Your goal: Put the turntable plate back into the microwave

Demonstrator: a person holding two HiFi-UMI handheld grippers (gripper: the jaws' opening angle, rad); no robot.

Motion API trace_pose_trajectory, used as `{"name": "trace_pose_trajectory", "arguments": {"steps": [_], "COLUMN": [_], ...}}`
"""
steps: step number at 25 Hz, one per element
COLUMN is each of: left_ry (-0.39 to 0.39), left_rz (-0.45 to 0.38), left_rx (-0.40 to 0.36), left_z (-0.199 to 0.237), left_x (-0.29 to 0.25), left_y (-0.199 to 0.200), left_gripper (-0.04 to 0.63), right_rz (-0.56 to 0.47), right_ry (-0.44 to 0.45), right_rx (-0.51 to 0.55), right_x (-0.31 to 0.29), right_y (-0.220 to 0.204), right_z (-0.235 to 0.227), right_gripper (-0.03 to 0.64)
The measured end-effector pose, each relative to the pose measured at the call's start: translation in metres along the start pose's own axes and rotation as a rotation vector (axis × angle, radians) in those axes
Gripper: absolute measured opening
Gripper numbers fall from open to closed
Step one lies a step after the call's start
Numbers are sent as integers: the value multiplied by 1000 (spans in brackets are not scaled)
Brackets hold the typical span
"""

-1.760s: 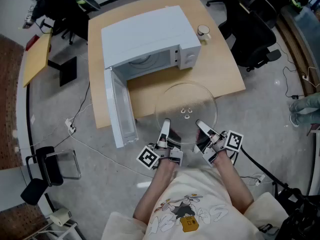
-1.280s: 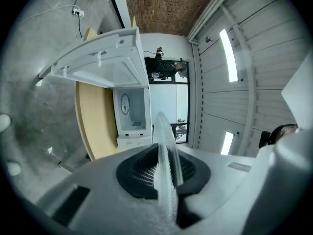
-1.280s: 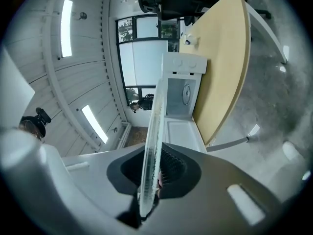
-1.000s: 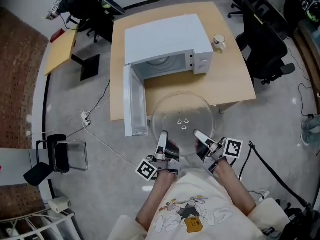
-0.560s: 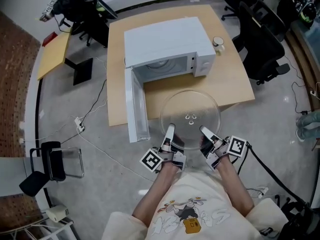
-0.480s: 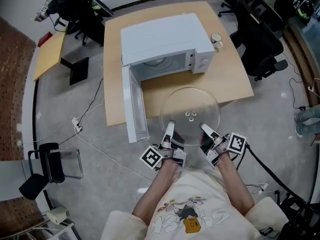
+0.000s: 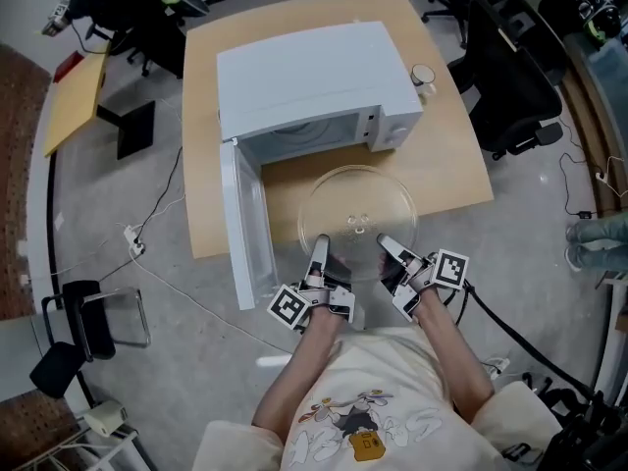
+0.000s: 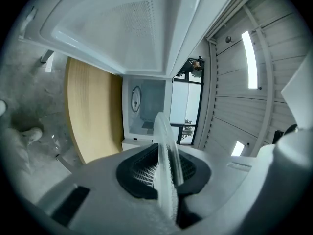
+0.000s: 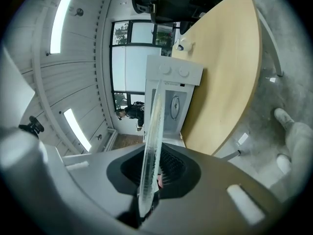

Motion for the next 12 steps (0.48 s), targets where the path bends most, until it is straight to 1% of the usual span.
{"name": "trace_pose_trajectory", "arguments": {"steps": [4, 7, 9, 12], "left_ry": [30, 27, 25, 20], "left_rz": [-85, -149, -201, -269], "left_rx": [-1, 5, 1, -32], "left_z": [7, 18, 26, 37], "left_x": [-24, -46, -59, -78], "left_y": [11, 20, 26, 39], "left_gripper": [32, 31, 31, 32], "right_rz": [96, 154, 176, 172], "right_ry": [4, 2, 0, 4], "right_rx": [-36, -26, -20, -38], "right_x": [-31, -56, -73, -98], "right_y": [35, 63, 79, 95], "right_z": [-14, -20, -26, -39], "right_gripper": [38, 41, 43, 41]}}
Point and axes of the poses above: the fingertips, and each gripper's own axes: x backward along the fingers, z to its left, y out of its top, the point moved 10 cm from there along x, backward along the fingers, and after that the axes turned 4 degrees about z, right-handed, at the moved point
